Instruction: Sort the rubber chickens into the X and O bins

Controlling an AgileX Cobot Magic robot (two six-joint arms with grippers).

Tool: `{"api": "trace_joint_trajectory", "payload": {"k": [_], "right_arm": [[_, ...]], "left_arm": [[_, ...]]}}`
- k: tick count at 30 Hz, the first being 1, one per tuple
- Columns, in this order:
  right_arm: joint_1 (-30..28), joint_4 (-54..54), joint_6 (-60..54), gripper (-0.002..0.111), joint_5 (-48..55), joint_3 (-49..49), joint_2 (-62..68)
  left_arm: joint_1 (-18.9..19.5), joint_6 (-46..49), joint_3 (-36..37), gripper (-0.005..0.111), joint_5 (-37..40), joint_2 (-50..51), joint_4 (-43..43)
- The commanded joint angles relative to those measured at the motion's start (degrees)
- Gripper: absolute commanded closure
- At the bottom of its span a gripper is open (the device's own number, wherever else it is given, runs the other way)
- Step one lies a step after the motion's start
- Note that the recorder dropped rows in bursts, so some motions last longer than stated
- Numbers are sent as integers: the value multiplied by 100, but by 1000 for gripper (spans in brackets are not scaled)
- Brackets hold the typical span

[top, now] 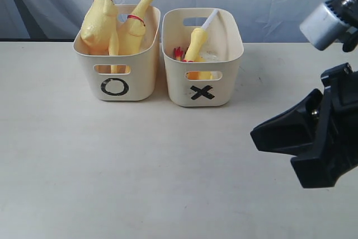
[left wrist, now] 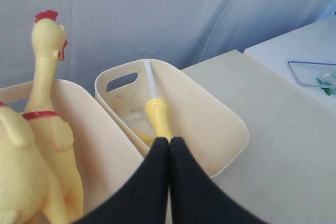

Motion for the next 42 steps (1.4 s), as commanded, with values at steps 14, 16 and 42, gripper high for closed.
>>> {"api": "trace_joint_trajectory", "payload": {"k": [14, 16, 42], "right_arm": [[-27, 37, -17, 108, -65, 27, -26], [-27, 37, -17, 108, -65, 27, -26], [-2139, 309, -17, 108, -92, 27, -4021]], "left_arm": [[46, 48, 3315, 107, 2400, -3264, -33], [46, 112, 3772, 107, 2740, -3719, -33], [46, -254, 5644, 107, 5372, -6479, -324]]}}
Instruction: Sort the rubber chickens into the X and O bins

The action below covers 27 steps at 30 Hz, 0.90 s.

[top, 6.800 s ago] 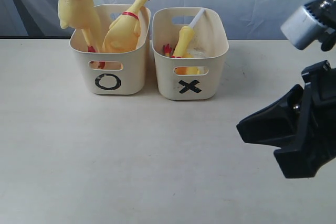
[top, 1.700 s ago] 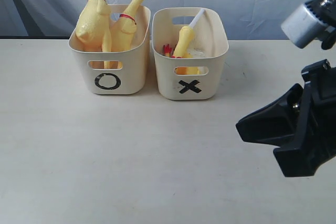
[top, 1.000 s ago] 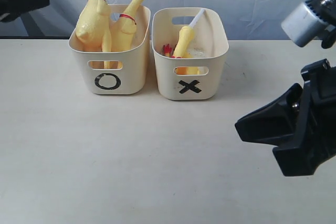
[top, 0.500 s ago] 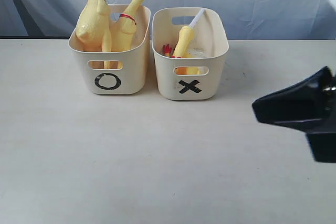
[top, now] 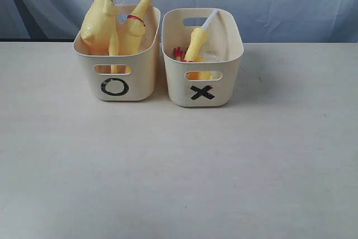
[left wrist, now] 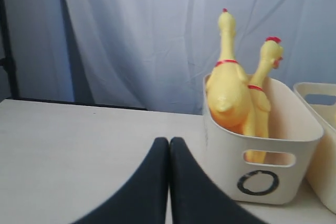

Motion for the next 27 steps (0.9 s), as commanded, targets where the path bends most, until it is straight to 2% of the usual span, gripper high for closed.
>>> {"api": "trace_joint_trajectory", "payload": {"k": [1, 20, 27], "right_arm": [[-100, 108, -17, 108, -3, 27, -674], [-125, 142, -5, 108, -8, 14, -1182], [-125, -299, -5, 108, -285, 14, -1723]], "left_arm": [[22, -43, 60, 107, 451, -67, -152], [22, -43, 60, 107, 415, -92, -150], [22, -43, 60, 107, 415, -1012, -150]]}}
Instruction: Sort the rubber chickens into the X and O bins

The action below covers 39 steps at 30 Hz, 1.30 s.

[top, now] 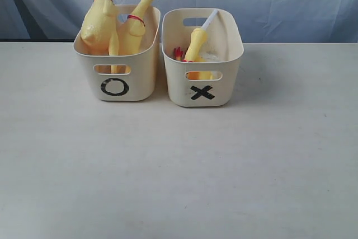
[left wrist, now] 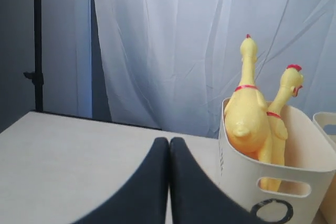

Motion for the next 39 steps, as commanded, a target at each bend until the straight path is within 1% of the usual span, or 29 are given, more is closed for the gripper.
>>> {"api": "trace_joint_trajectory", "payload": {"k": [1, 7, 18, 21, 23, 24, 27, 29, 30, 32, 34, 35, 36, 38, 39], "right_arm": [[-22, -295, -5, 108, -310, 14, -352], [-22, -303, 10, 108, -455, 14, -466], [-22, -303, 10, 108, -420, 14, -466], [-22, -303, 10, 108, -530, 14, -466], [-22, -330, 10, 108, -655, 14, -466], [-22, -354, 10, 108, -725, 14, -466], [-22, -381, 10, 108, -865, 14, -466], [-22, -381, 10, 108, -865, 14, -466], [-22, -381, 10, 108, -865, 14, -466], [-22, -451, 10, 108, -876, 14, -466], [-22, -805, 10, 108, -935, 14, -466], [-22, -1227, 10, 108, -1007, 14, -466], [-32, -1779, 10, 108, -1043, 14, -466], [-34, -2974, 10, 108, -1153, 14, -466], [-34, -3338, 10, 108, -1194, 14, -466]], "left_arm": [[22, -31, 3, 107, 32, -662, -25], [22, -31, 3, 107, 32, -1275, -25], [22, -31, 3, 107, 32, -1331, -25], [22, -31, 3, 107, 32, -1540, -171], [22, -20, 3, 107, 32, -1674, -896], [22, -7, 3, 107, 32, -1759, -1501], [22, -7, 3, 107, 32, -1932, -3797], [22, -7, 3, 107, 32, -2014, -5006], [22, -7, 3, 107, 32, -2066, -5895], [22, -7, 3, 107, 32, -2150, -7017], [22, -7, 3, 107, 32, -2241, -8222], [22, -7, 3, 107, 32, -2292, -8551], [22, -7, 3, 107, 32, -2308, -8639], [22, -7, 3, 107, 32, -2343, -8426], [22, -7, 3, 107, 32, -2342, -8245]]}}
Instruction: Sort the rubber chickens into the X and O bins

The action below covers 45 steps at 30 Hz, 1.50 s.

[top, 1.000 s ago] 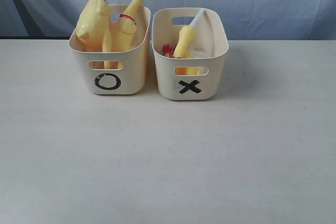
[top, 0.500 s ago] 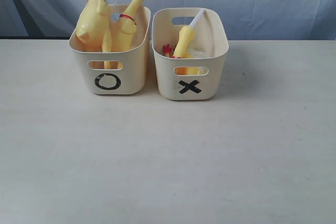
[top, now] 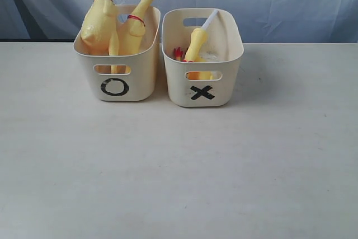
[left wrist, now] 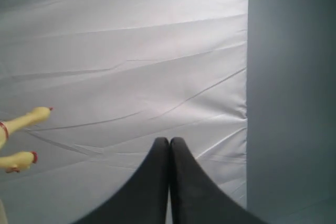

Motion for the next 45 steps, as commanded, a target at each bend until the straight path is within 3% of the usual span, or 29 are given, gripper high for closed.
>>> {"api": "trace_joint_trajectory", "payload": {"k": [1, 5, 11, 15, 20, 30, 40, 45], "right_arm": [[-32, -2052, -1, 108, -352, 25, -22], [-32, -2412, -1, 108, -1355, 436, -22], [-32, -1852, -1, 108, -3152, 1547, -22], [-20, -1345, -1, 108, -3736, 2321, -22], [-20, -1345, -1, 108, -3773, 3237, -22], [-8, -1345, -1, 108, -3773, 4380, -22], [-8, -1396, -1, 108, -3669, 4723, -22], [-8, -1398, -1, 108, -3681, 4723, -22]], "left_arm": [[22, -7, 3, 107, 0, -72, 64], [22, 89, 3, 107, 0, -106, 684], [22, 101, 3, 107, 0, -106, -204], [22, 101, 3, 107, 0, -106, -455], [22, 101, 66, 107, -65, -106, -535], [22, 101, 1203, 107, -95, -106, -1035], [22, 115, 1650, 107, 50, -106, -1043], [22, 115, 1700, 107, 255, -106, -1598]]}}
